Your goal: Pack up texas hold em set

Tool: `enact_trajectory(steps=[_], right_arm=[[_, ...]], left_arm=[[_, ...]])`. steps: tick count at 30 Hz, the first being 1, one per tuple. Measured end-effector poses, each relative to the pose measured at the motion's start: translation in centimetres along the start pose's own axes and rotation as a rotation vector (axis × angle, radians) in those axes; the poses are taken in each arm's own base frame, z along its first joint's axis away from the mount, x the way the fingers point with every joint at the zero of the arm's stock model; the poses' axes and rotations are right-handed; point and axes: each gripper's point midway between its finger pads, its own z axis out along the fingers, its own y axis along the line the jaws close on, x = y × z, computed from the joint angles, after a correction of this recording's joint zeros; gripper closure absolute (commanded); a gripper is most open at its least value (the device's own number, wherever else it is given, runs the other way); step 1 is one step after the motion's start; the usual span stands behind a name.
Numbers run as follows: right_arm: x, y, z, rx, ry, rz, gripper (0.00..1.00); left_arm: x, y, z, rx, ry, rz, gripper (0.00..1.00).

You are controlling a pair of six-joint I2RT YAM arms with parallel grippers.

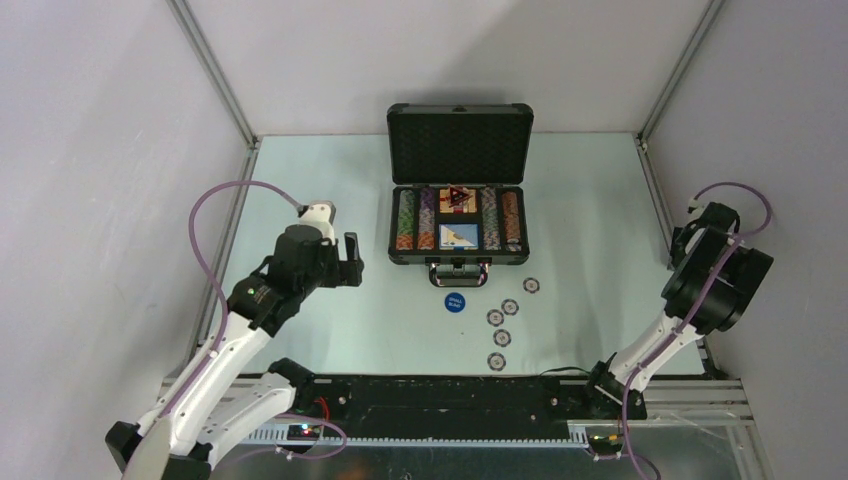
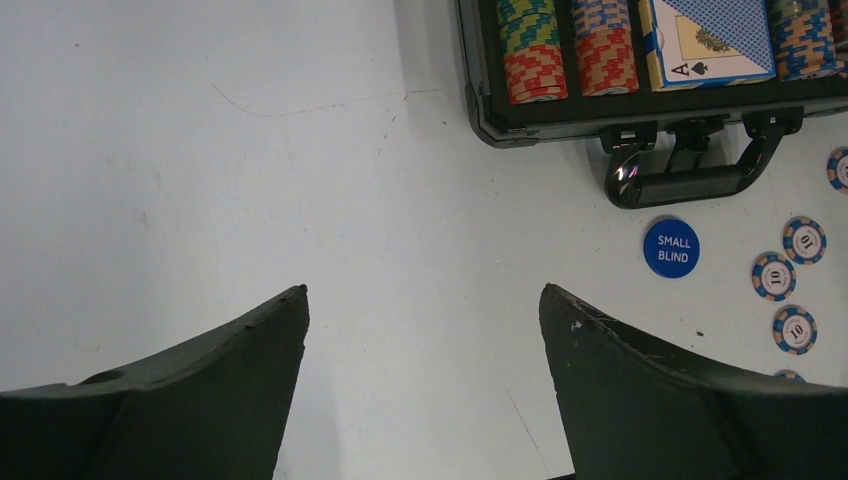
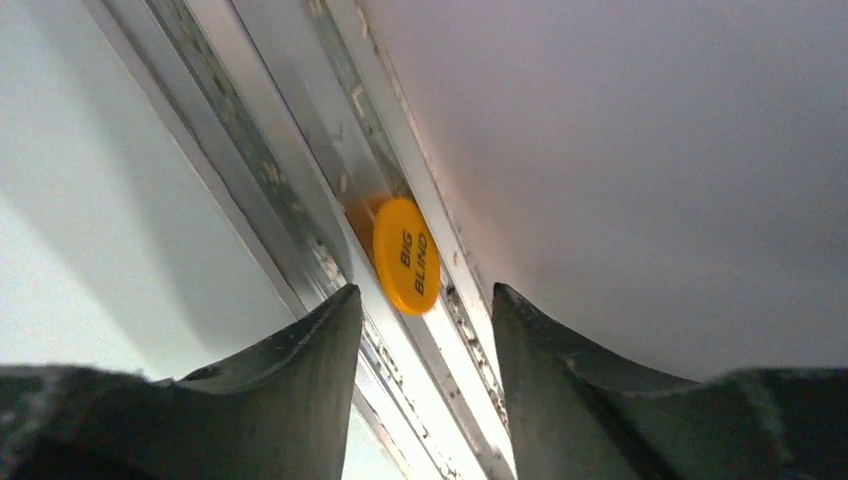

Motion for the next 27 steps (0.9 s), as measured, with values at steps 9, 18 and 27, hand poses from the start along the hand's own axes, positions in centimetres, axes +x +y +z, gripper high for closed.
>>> enact_trajectory(steps=[9, 18, 27], right_arm=[[1.9, 0.0, -0.1, -0.084, 0.055, -0.008, 0.47], [1.5, 0.8, 0.4, -0.118, 0.078, -0.026, 0.66], [1.5, 1.1, 0.6, -0.131, 0.094, -0.026, 0.67]], left_arm=[[0.0, 0.0, 0.0, 0.000, 0.000, 0.000, 0.10], [0.0, 0.0, 0.0, 0.000, 0.000, 0.000, 0.10], [0.0, 0.1, 0.0, -0.006, -0.001, 0.000, 0.10]])
